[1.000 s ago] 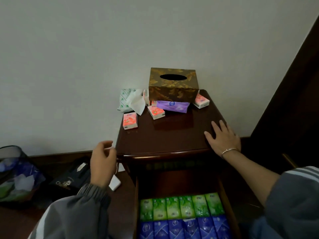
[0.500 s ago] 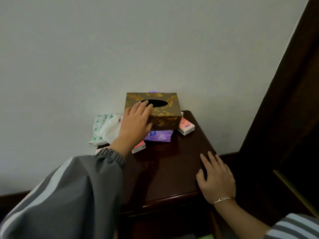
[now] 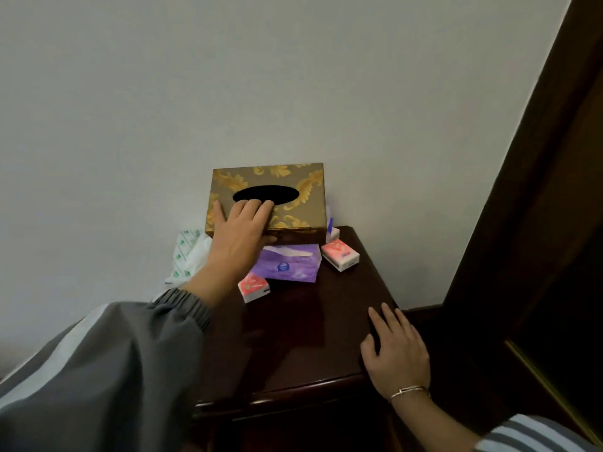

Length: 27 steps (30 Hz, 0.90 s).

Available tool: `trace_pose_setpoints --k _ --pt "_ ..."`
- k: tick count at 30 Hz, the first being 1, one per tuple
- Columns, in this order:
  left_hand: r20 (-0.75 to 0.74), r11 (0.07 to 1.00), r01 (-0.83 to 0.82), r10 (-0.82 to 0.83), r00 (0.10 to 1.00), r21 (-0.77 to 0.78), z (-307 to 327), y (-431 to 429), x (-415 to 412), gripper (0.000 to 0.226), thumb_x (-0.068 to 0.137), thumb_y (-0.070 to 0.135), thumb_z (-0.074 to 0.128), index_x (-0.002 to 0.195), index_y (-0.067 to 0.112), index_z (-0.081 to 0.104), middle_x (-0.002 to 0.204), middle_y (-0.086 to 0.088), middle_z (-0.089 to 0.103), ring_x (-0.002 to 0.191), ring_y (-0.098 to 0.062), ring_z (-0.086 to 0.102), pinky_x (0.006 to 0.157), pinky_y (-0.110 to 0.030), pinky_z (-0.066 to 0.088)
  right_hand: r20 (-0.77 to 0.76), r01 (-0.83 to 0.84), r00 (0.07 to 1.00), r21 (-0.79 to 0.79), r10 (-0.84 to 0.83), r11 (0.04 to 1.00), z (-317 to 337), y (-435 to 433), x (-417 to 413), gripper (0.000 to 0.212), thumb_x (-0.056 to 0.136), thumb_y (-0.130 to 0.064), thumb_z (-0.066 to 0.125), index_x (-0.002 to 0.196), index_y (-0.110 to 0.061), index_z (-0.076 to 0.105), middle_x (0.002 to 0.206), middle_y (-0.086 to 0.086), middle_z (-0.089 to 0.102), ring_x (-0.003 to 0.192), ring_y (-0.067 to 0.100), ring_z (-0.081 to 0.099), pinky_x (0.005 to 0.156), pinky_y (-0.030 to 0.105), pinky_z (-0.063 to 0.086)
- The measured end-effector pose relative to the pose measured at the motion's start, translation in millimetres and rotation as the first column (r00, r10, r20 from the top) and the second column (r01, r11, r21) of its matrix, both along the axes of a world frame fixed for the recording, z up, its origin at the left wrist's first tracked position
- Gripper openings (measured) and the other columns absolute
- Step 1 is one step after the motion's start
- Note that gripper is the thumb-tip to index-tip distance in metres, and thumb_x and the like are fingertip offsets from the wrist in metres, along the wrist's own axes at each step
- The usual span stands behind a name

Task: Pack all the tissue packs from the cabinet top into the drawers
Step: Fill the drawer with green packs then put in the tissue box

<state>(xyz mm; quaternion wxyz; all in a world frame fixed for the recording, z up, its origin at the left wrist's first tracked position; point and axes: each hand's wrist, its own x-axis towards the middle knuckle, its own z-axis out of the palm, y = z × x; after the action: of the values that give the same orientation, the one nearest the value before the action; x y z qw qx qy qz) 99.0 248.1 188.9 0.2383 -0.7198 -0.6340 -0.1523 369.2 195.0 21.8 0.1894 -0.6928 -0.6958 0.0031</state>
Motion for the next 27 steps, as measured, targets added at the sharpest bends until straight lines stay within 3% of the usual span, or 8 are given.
trace_pose_setpoints --k 6,10,13,16,19,22,24,27 --pt "-0.052 0.983 -0.134 0.141 0.989 0.124 35 -81 -90 0.06 0.077 0.03 0.074 0.127 0.007 0.051 0.117 -0.015 0.059 0.113 -0.038 0.054 0.106 -0.06 0.027 -0.007 0.013 1.0 -0.04 -0.013 0.999 3 -2 1 0.048 0.088 -0.042 0.046 0.135 -0.032 0.049 0.146 -0.004 0.044 0.137 0.017 0.037 0.109 0.037 0.033" --pt "0.046 0.958 -0.272 0.268 0.962 0.097 26 -141 -150 0.061 0.074 0.028 0.077 0.124 0.002 0.054 0.112 -0.018 0.06 0.105 -0.041 0.052 0.103 -0.055 0.034 0.016 0.033 0.999 -0.056 -0.032 0.998 12 -6 0 0.04 0.093 -0.039 0.046 0.131 -0.029 0.053 0.144 -0.002 0.047 0.135 0.019 0.039 0.112 0.041 0.025" --pt "0.114 0.931 -0.359 0.351 0.929 0.058 7 -177 -191 0.061 0.074 0.027 0.077 0.124 0.0 0.054 0.112 -0.02 0.059 0.104 -0.04 0.05 0.098 -0.053 0.041 -0.066 0.037 0.997 0.058 -0.033 0.998 23 -8 -9 0.028 0.094 -0.03 0.048 0.117 -0.024 0.064 0.135 0.004 0.055 0.123 0.027 0.049 0.109 0.049 0.025" --pt "0.161 0.901 -0.433 0.424 0.891 0.029 -19 -204 -227 0.062 0.074 0.027 0.078 0.124 0.0 0.053 0.111 -0.021 0.059 0.102 -0.039 0.051 0.094 -0.052 0.043 -0.116 -0.157 0.974 0.277 0.195 0.948 58 -12 -56 0.042 0.088 -0.037 0.039 0.106 -0.013 0.069 0.119 0.011 0.063 0.108 0.035 0.057 0.095 0.049 0.038" --pt "0.228 0.876 -0.482 0.472 0.852 -0.011 -44 -223 -248 0.062 0.076 0.029 0.076 0.126 0.003 0.051 0.115 -0.02 0.057 0.106 -0.038 0.049 0.096 -0.05 0.042 0.015 -0.432 0.883 0.413 0.469 0.801 98 -11 -141 0.042 0.084 -0.038 0.041 0.098 -0.012 0.07 0.103 0.008 0.068 0.098 0.031 0.062 0.085 0.044 0.044" --pt "0.303 0.863 -0.504 0.489 0.818 -0.033 -64 -233 -263 0.061 0.078 0.03 0.074 0.127 0.003 0.051 0.115 -0.019 0.057 0.106 -0.036 0.05 0.095 -0.049 0.042 0.224 -0.631 0.775 0.314 0.59 0.71 113 3 -232 0.033 0.083 -0.039 0.051 0.1 -0.016 0.068 0.104 0.003 0.068 0.099 0.027 0.061 0.088 0.041 0.038" --pt "0.332 0.858 -0.511 0.499 0.801 -0.058 -75 -239 -273 0.061 0.078 0.031 0.073 0.127 0.004 0.051 0.114 -0.018 0.057 0.105 -0.035 0.051 0.094 -0.048 0.042 0.343 -0.662 0.728 0.126 0.594 0.738 113 16 -284 0.036 0.083 -0.043 0.056 0.111 -0.021 0.063 0.114 0.0 0.065 0.109 0.024 0.057 0.096 0.041 0.031" --pt "0.336 0.846 -0.53 0.516 0.788 -0.056 -91 -247 -291 0.06 0.077 0.031 0.075 0.126 0.004 0.052 0.111 -0.017 0.058 0.101 -0.035 0.052 0.09 -0.047 0.043 0.381 -0.555 0.762 -0.034 0.524 0.831 111 36 -340 0.045 0.083 -0.052 0.055 0.12 -0.026 0.055 0.12 0.0 0.062 0.116 0.025 0.052 0.101 0.043 0.027"
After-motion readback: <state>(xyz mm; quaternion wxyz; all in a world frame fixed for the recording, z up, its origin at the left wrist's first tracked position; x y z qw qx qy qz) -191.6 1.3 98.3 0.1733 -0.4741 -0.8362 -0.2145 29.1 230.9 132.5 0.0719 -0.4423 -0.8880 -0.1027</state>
